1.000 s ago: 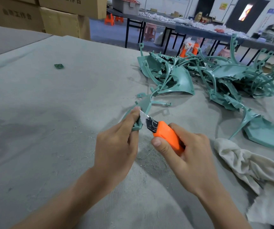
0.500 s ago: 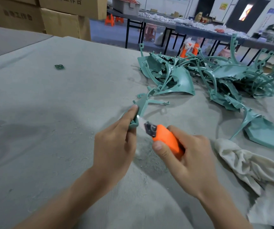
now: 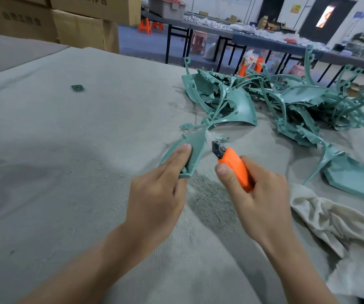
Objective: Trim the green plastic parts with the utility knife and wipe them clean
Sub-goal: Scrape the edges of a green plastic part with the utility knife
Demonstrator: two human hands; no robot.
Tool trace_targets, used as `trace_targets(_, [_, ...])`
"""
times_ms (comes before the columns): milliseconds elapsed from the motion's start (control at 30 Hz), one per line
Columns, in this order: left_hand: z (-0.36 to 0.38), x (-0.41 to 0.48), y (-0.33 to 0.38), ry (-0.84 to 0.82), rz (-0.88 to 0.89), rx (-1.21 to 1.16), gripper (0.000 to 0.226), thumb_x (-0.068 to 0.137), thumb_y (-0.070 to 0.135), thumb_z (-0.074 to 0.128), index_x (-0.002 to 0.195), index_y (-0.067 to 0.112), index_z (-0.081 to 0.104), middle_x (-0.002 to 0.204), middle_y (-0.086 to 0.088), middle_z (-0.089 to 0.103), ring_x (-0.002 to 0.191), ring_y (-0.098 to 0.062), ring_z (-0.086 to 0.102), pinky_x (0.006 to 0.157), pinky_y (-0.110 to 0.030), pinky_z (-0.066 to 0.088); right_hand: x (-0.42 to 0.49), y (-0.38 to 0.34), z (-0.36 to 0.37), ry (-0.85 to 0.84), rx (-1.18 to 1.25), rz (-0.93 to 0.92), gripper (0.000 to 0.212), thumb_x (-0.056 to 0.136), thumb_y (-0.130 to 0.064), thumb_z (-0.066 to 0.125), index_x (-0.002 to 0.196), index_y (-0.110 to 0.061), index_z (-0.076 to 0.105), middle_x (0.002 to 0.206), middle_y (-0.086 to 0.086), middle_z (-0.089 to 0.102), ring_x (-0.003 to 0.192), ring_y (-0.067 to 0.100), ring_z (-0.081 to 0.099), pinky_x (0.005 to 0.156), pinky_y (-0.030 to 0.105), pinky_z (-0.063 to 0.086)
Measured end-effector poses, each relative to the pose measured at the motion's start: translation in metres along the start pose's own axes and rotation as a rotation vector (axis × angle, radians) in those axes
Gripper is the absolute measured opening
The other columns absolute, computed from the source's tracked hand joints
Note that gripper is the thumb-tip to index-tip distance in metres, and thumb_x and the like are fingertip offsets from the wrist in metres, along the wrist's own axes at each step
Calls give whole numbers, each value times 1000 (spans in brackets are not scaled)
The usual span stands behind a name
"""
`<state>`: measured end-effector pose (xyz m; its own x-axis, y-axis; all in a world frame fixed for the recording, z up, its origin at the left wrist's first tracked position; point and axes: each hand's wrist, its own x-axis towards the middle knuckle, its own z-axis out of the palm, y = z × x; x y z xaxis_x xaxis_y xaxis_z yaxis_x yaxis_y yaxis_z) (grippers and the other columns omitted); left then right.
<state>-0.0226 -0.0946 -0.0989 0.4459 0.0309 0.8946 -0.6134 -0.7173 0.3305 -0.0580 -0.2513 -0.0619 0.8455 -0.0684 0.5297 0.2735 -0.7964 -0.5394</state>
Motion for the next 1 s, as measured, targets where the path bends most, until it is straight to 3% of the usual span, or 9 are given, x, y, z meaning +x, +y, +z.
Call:
trace_targets(100, [0, 0, -1, 2, 26, 9, 34, 82, 1, 49, 110, -4, 68, 94, -13, 74, 95, -24, 52, 79, -24, 44, 2, 7, -2, 51, 57, 71, 64, 87, -77, 40, 62, -18, 39, 49, 5, 35, 44, 14, 32, 47, 34, 26])
trace_targets(167, [-2, 1, -1, -23, 27, 10, 36, 81, 0, 48, 111, -3, 67, 104, -12, 71, 104, -19, 56, 91, -20, 42, 3, 5, -2, 9, 278, 119, 79, 82, -84, 40, 67, -6, 47, 52, 6, 35, 46, 18, 32, 46, 35, 25])
trace_targets(233, [-4, 2, -4, -61, 50, 3, 38, 82, -1, 45, 113, -3, 67, 117, -9, 64, 112, -15, 59, 102, -20, 38, 1, 0, -2, -108, 531, 190, 83, 75, -86, 50, 71, -2, 50, 51, -5, 33, 48, 13, 29, 46, 30, 24])
trace_targets(333, [-7, 0, -9, -139, 113, -3, 38, 81, -4, 53, 117, -5, 64, 122, -15, 63, 115, -27, 59, 102, -31, 44, -2, -9, 2, -286, 651, 208, 48, 64, -59, 79, 66, -17, 57, 48, -9, 36, 45, 10, 30, 44, 21, 28])
trace_targets(433, [-9, -2, -10, -228, 147, 30, 54, 66, -10, 79, 118, -6, 63, 122, -18, 64, 115, -31, 61, 97, -40, 47, -3, -13, 6, -362, 716, 217, 32, 62, -36, 89, 66, -20, 62, 46, -8, 37, 44, 10, 31, 44, 20, 29])
trace_targets(533, [-8, -1, -7, -207, 198, 34, 42, 76, -14, 64, 118, -5, 63, 121, -18, 64, 114, -32, 61, 97, -40, 46, -1, -12, 4, -378, 810, 273, 26, 64, -26, 85, 73, -12, 66, 48, -4, 33, 44, 11, 28, 44, 20, 28])
trace_targets(667, [-8, 1, -6, -156, 229, -3, 36, 84, -10, 49, 117, -5, 63, 121, -18, 64, 116, -29, 60, 97, -39, 48, 0, -11, 3, -429, 884, 284, 26, 64, -18, 84, 58, -21, 59, 48, -4, 31, 41, 9, 27, 43, 18, 28])
trace_targets(800, [-8, 3, -4, -132, 269, -80, 38, 104, 6, 27, 116, -4, 62, 120, -17, 63, 115, -27, 60, 99, -38, 49, 4, -7, -1, -411, 963, 333, 30, 54, -28, 91, 66, -21, 65, 50, -2, 33, 41, 9, 27, 41, 18, 29])
trace_targets(1000, [-8, 2, -3, -126, 268, -113, 39, 105, 11, 26, 116, -3, 61, 120, -16, 63, 114, -25, 61, 99, -35, 48, 4, -6, -5, -312, 1012, 355, 47, 47, -53, 94, 67, -22, 64, 53, 1, 35, 42, 10, 27, 40, 18, 28])
